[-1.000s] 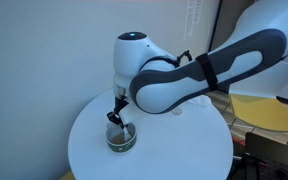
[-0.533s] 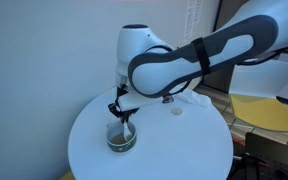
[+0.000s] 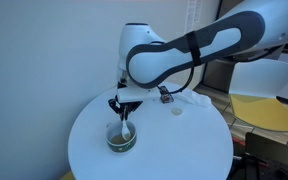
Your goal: Put some of the things in the cup on the spoon
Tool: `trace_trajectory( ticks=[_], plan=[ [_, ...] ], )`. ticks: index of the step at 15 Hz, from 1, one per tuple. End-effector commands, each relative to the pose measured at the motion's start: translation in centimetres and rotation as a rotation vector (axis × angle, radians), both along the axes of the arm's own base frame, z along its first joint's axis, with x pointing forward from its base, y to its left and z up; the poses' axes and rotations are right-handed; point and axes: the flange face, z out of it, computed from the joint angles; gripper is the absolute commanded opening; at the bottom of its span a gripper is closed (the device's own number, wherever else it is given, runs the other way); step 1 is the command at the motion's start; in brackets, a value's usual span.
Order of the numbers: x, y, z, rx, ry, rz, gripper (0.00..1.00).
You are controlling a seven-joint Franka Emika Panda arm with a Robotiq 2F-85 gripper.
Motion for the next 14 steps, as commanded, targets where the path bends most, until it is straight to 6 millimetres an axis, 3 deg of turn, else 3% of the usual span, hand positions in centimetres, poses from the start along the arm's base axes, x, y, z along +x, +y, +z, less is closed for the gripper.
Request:
trace_trajectory(
  ticks=[1,14],
  plan=[
    [0.8,-0.3,0.4,0.051,0.029,-0.024,0.03],
    [2.2,-1.6,0.8,0.089,0.156,-0.126,0.03]
  ],
)
